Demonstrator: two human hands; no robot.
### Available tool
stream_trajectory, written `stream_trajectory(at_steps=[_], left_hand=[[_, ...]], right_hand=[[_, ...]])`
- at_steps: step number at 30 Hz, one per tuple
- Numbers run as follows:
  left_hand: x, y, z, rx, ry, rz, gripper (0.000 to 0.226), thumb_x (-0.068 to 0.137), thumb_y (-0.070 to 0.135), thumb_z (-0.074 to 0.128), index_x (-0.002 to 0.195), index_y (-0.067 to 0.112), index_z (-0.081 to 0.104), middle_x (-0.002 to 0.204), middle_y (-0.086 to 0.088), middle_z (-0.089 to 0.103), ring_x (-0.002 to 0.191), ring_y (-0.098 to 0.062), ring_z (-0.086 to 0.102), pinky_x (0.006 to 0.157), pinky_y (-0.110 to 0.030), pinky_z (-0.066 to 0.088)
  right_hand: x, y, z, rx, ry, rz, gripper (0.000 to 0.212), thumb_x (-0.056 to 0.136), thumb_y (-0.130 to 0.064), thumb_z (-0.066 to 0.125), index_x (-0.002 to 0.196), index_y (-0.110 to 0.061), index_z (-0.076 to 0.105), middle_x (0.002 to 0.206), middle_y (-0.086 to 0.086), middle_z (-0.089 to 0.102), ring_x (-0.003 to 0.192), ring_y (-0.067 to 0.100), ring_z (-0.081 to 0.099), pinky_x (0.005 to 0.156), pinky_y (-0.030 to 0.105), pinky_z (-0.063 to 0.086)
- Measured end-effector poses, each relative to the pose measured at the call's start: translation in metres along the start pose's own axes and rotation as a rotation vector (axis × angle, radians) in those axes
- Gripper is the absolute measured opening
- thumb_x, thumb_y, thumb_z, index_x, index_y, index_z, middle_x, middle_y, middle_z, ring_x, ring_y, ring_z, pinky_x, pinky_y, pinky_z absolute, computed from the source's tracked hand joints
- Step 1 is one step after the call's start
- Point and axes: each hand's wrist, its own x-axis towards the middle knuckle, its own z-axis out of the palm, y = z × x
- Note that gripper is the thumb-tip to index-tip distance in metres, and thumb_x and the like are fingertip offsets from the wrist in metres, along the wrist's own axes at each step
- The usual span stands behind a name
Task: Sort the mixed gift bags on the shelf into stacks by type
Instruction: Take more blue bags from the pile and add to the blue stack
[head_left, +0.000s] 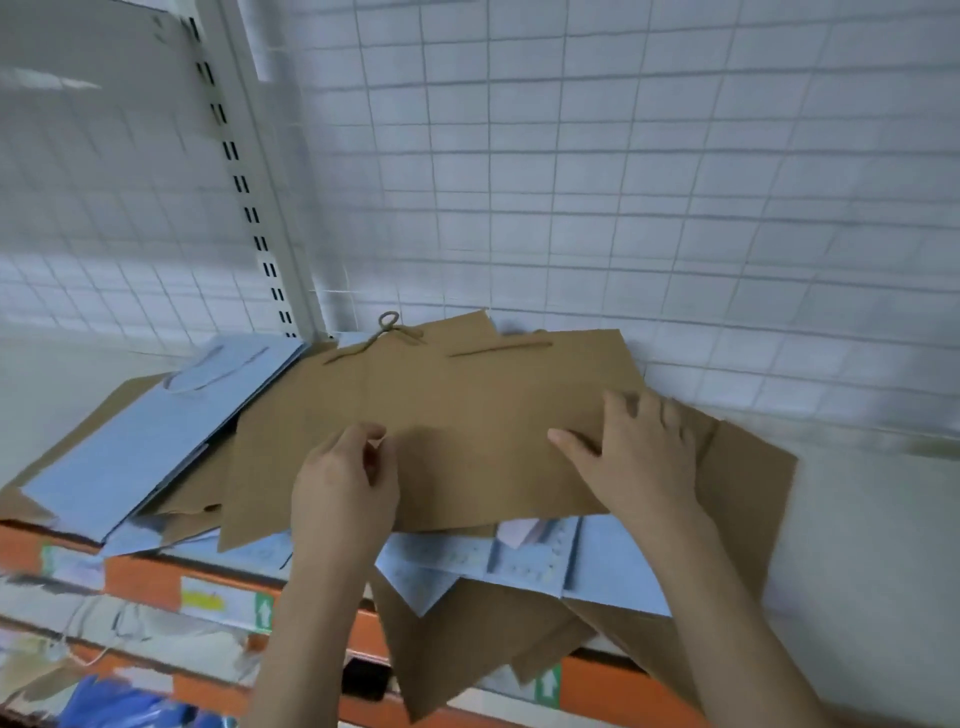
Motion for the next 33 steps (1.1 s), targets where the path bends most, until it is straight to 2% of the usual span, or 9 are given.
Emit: stream_trajectory(at_steps=[5,9,12,16,19,23,26,30,33], left_hand=[[0.017,-0.031,0.001,-0.023,-0.055,0.05,0.011,0.086,0.012,0.06,0.089,0.007,0.069,0.076,-0.012,0.065,0.071,-0.034,0.057,0.061,-0.033,0.042],[0.024,-0.048,0.002,-0.053,-0.057,0.084,0.011,0.085,0.012,0.059,0.086,0.005,0.068,0.077,-0.012,0.062,0.071,-0.035,0.056,0.065,-0.031,0.039],[0.031,-0.061,-0.006,-0.112,-0.029,0.025,0.012,0.086,0.01,0.06,0.09,0.002,0.067,0.082,-0.017,0.063,0.076,-0.039,0.057,0.065,-0.035,0.041],[0.032,-0.071,-0.025,0.212,-0.13,-0.293,0.041,0.089,0.036,0.055,0.114,0.004,0.056,0.124,-0.025,0.05,0.112,-0.043,0.042,0.093,-0.049,0.034],[0.029,-0.074,-0.039,0.272,-0.211,-0.428,0.067,0.082,0.055,0.053,0.123,0.003,0.044,0.129,-0.028,0.042,0.119,-0.044,0.036,0.098,-0.048,0.029],[0.03,-0.08,-0.042,0.06,-0.218,-0.404,0.083,0.076,0.043,0.07,0.134,-0.002,0.032,0.126,-0.034,0.041,0.115,-0.048,0.039,0.092,-0.05,0.035],[0.036,-0.082,-0.048,-0.219,-0.218,-0.496,0.095,0.068,0.034,0.08,0.138,-0.004,0.027,0.133,-0.026,0.042,0.12,-0.04,0.042,0.094,-0.044,0.038],[0.031,-0.076,-0.045,-0.464,-0.175,-0.481,0.084,0.074,0.025,0.077,0.138,0.001,0.029,0.133,-0.016,0.049,0.118,-0.031,0.049,0.089,-0.034,0.04],[0.027,-0.074,-0.044,-0.519,-0.136,-0.429,0.069,0.082,0.022,0.069,0.137,0.006,0.03,0.13,-0.012,0.052,0.114,-0.029,0.053,0.089,-0.035,0.041]], right_hand=[[-0.005,-0.012,0.001,0.033,-0.123,0.247,0.102,0.071,-0.081,0.042,0.142,-0.011,0.021,0.145,0.021,0.029,0.133,0.038,0.027,0.106,0.049,0.025],[-0.013,-0.023,0.0,0.034,-0.069,0.317,0.11,0.064,-0.081,0.051,0.144,-0.016,0.014,0.144,0.025,0.025,0.133,0.042,0.021,0.108,0.05,0.019],[-0.02,-0.02,0.001,0.076,0.025,0.337,0.108,0.065,-0.076,0.058,0.144,-0.014,0.017,0.143,0.021,0.031,0.131,0.038,0.031,0.105,0.047,0.028],[-0.033,-0.024,0.002,0.247,0.117,0.329,0.094,0.072,-0.062,0.064,0.143,-0.017,0.021,0.137,0.016,0.034,0.115,0.034,0.048,0.084,0.04,0.043],[-0.044,-0.029,0.01,0.271,0.155,0.318,0.088,0.074,-0.062,0.062,0.142,-0.021,0.023,0.137,0.014,0.033,0.114,0.034,0.049,0.08,0.037,0.041],[-0.052,-0.03,0.018,0.271,0.169,0.352,0.086,0.074,-0.064,0.059,0.142,-0.023,0.024,0.137,0.015,0.033,0.116,0.034,0.047,0.084,0.039,0.043],[-0.055,-0.026,0.016,0.286,0.186,0.366,0.085,0.074,-0.063,0.06,0.141,-0.024,0.027,0.138,0.015,0.035,0.116,0.034,0.048,0.086,0.041,0.044],[-0.06,-0.018,0.015,0.35,0.189,0.391,0.084,0.073,-0.062,0.061,0.14,-0.025,0.028,0.14,0.016,0.035,0.118,0.035,0.047,0.089,0.046,0.044],[-0.063,-0.014,0.017,0.406,0.192,0.406,0.083,0.072,-0.061,0.063,0.139,-0.026,0.03,0.138,0.016,0.037,0.118,0.036,0.046,0.091,0.046,0.042]])
